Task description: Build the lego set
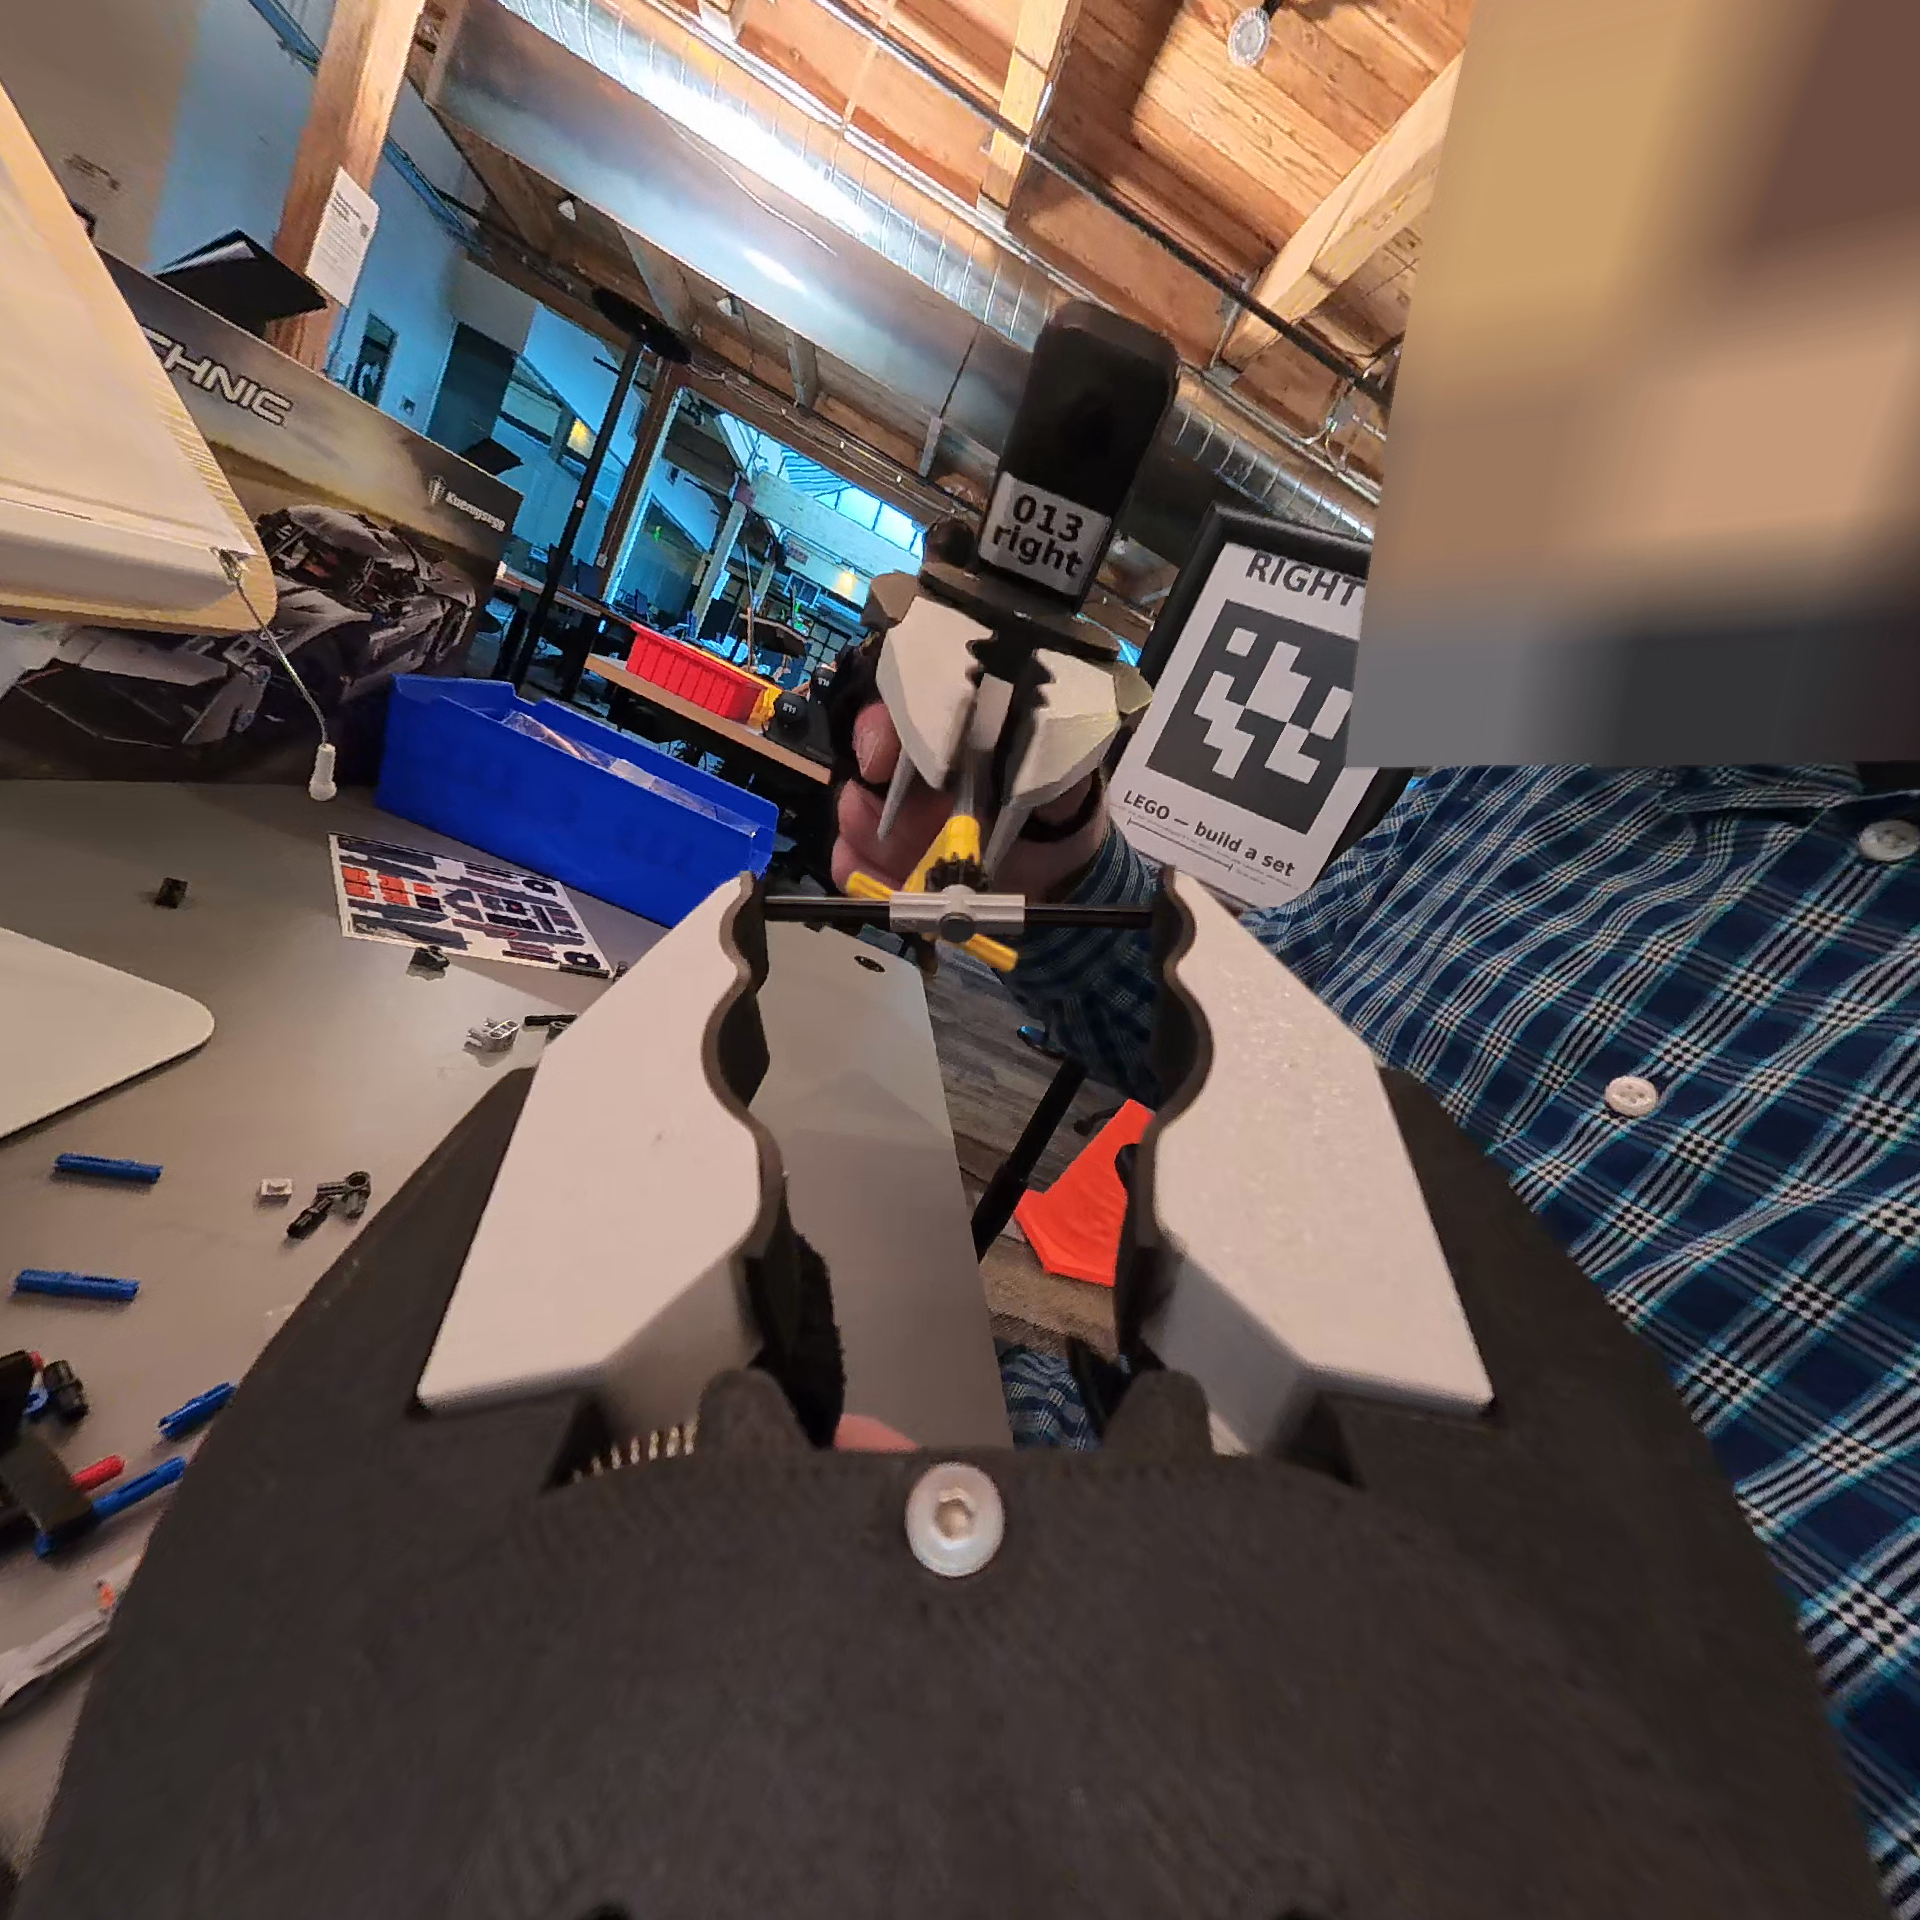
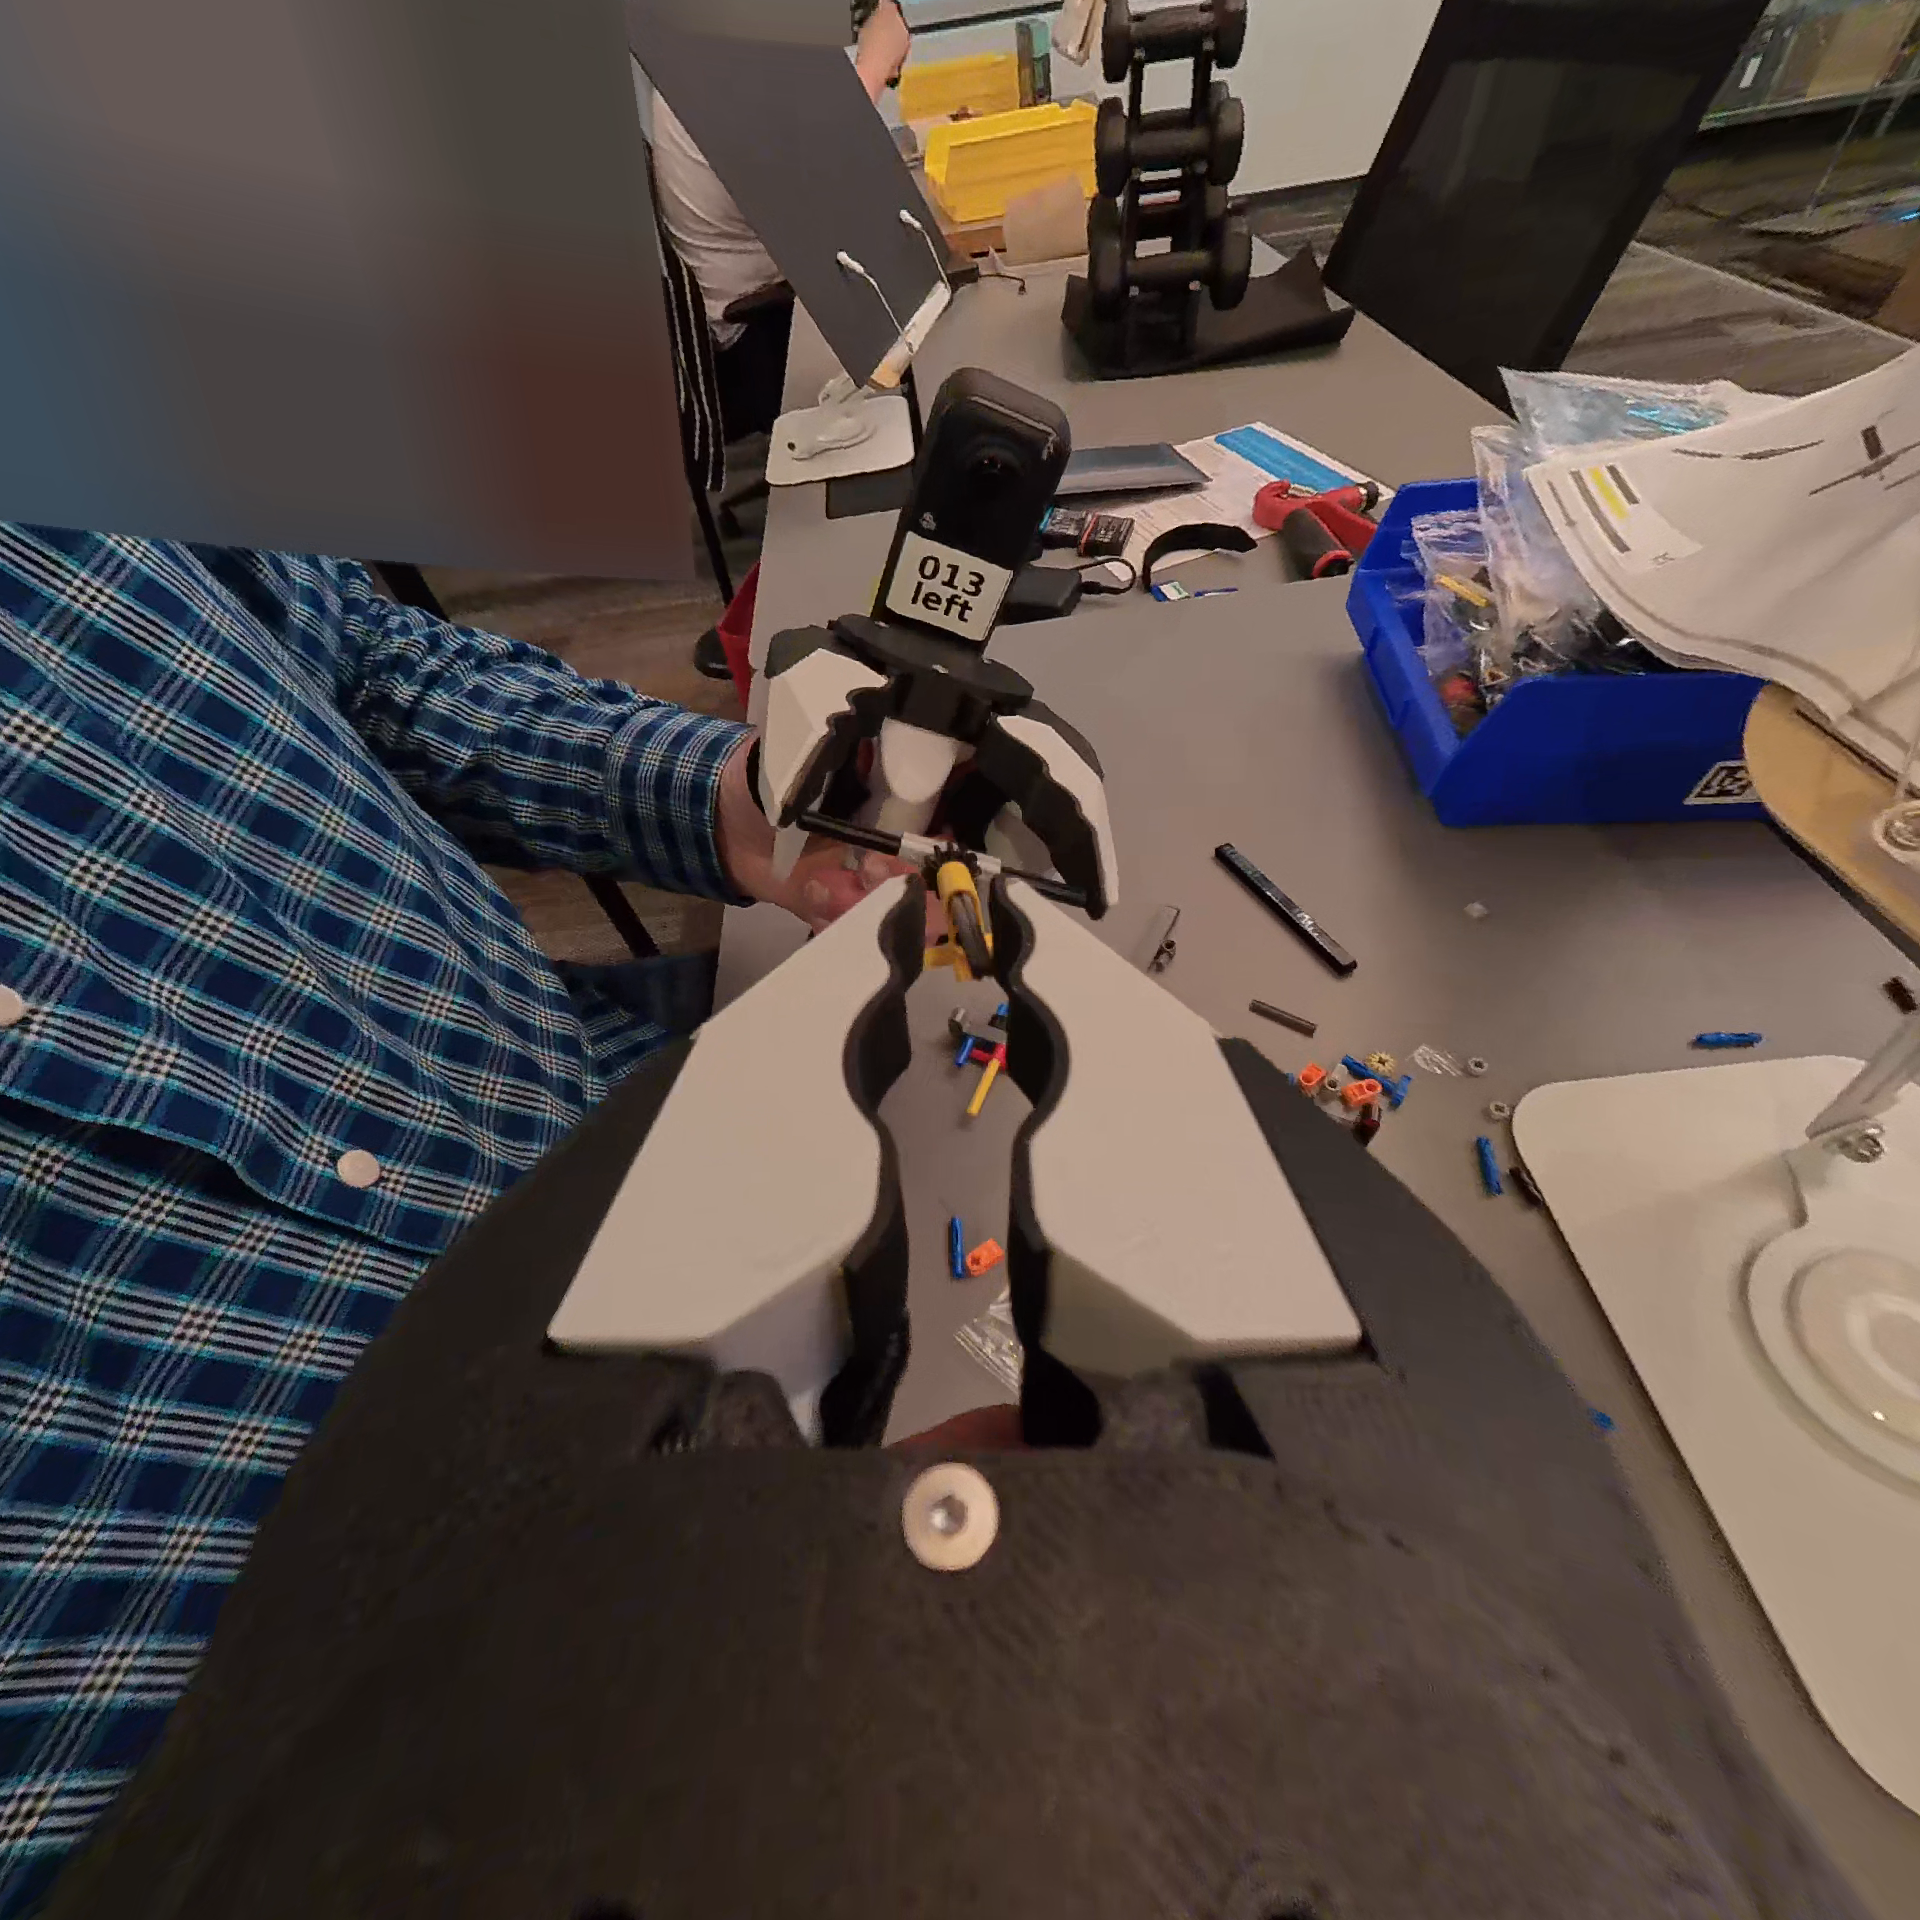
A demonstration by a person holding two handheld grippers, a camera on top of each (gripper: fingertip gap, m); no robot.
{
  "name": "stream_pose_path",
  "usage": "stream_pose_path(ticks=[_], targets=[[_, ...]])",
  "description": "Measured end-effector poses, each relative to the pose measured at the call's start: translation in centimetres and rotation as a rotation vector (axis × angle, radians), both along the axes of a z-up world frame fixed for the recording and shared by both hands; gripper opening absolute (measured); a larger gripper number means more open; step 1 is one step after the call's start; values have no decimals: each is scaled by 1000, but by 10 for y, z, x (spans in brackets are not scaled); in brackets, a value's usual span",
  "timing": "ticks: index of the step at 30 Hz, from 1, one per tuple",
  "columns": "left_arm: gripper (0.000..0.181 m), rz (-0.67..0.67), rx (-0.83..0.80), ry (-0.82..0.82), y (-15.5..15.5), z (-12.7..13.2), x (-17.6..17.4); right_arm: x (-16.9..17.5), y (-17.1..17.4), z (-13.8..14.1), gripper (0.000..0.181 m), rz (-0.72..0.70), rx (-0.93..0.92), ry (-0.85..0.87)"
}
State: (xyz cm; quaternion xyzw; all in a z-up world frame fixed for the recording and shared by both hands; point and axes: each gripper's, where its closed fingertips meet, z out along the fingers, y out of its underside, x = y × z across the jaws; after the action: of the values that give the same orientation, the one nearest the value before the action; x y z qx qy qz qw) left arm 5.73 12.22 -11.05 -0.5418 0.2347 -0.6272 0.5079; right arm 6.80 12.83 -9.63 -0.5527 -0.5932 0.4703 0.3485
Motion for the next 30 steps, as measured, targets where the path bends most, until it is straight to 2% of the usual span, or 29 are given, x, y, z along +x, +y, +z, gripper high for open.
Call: stream_pose_path(ticks=[2, 21, 23, 26, 27, 30], targets=[[71, 0, 6, -2, -2, 2, -2, -4, 0, 1, 0, -1, 3, 12], [71, 30, 6, -24, 4, 1, -17, -24, 13, 4, 0, -20, -56, 37], [44, 23, 25, -42, 3, 4, -20, -24, 15, 3, 0, -20, -70, 43], [41, 24, 9, -40, 6, -1, -19, -25, 17, 0, 0, -17, -80, 40], [35, 20, 6, -44, 6, -4, -19, -25, 17, -1, 0, -19, -84, 38], [27, 34, -38, 8, 15, -23, -18, -24, 21, -12, 0, -40, -92, 11]])
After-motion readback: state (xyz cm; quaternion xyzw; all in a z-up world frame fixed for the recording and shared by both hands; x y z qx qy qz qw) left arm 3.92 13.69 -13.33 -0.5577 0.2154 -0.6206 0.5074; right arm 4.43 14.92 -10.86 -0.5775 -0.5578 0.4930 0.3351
